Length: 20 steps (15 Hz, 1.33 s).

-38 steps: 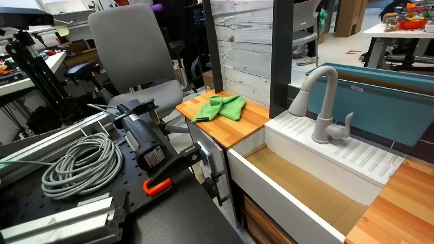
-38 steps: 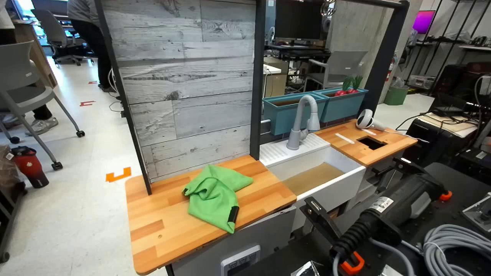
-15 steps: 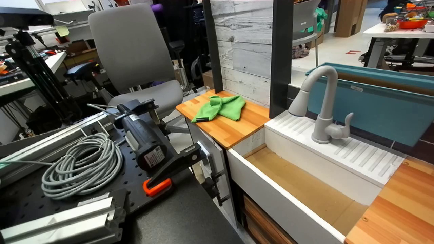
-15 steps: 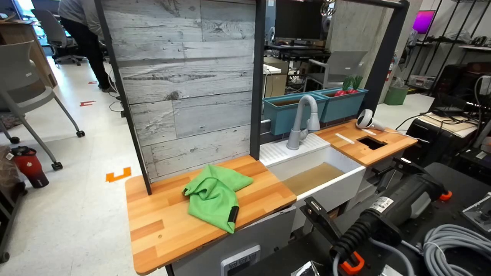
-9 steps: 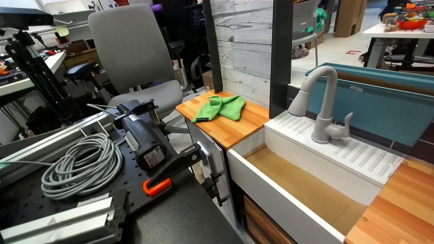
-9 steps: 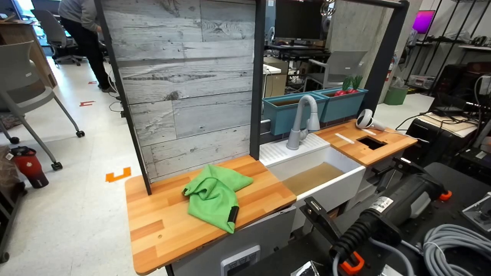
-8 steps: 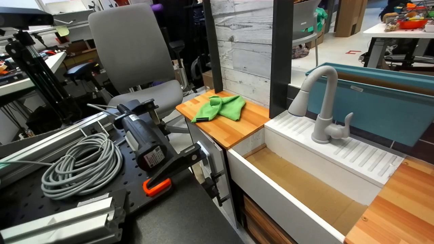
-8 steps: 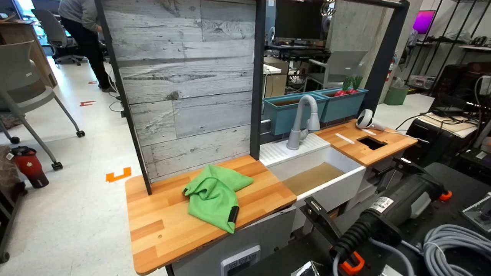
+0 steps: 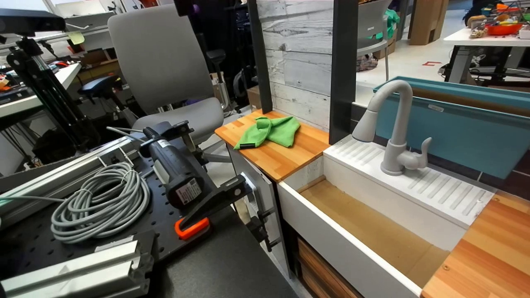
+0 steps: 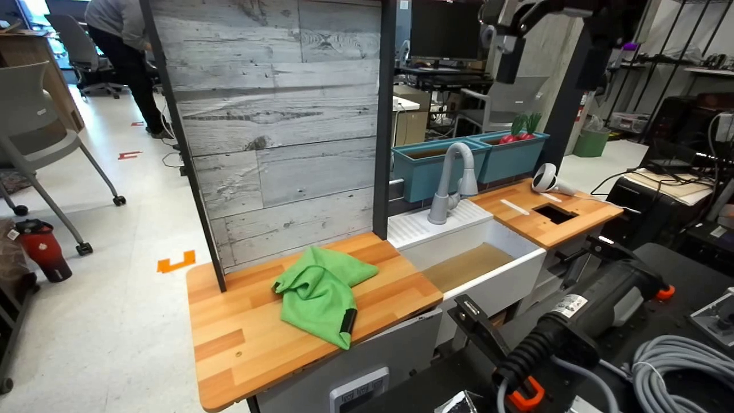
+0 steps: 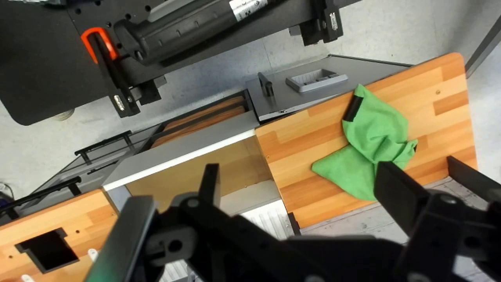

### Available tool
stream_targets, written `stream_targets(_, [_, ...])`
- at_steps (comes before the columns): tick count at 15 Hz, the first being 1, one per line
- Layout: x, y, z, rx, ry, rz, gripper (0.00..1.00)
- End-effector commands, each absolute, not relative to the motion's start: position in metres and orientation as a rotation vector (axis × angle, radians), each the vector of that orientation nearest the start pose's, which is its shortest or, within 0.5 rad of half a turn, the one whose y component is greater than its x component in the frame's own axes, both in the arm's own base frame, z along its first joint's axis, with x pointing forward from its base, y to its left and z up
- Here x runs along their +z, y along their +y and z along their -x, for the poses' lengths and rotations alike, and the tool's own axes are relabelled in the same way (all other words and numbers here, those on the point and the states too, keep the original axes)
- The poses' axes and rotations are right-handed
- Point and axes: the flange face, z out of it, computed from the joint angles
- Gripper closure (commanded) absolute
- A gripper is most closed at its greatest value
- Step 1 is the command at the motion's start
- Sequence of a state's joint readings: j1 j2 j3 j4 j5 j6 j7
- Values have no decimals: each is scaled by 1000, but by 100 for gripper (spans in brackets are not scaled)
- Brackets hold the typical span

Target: Move the green towel to the right.

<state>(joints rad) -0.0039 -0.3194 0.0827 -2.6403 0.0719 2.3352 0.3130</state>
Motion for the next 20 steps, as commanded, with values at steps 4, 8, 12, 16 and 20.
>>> stream_targets(4, [362,27,-404,-51,457,3074,0])
stream_targets(8, [346,44,-428,-201,505,3028,0])
stream_targets(12, [308,75,-462,-226,487,3009,0])
stream_targets(16, [259,106,-502,-166,458,3019,0])
stream_targets(20, [205,138,-548,-92,442,3042,0])
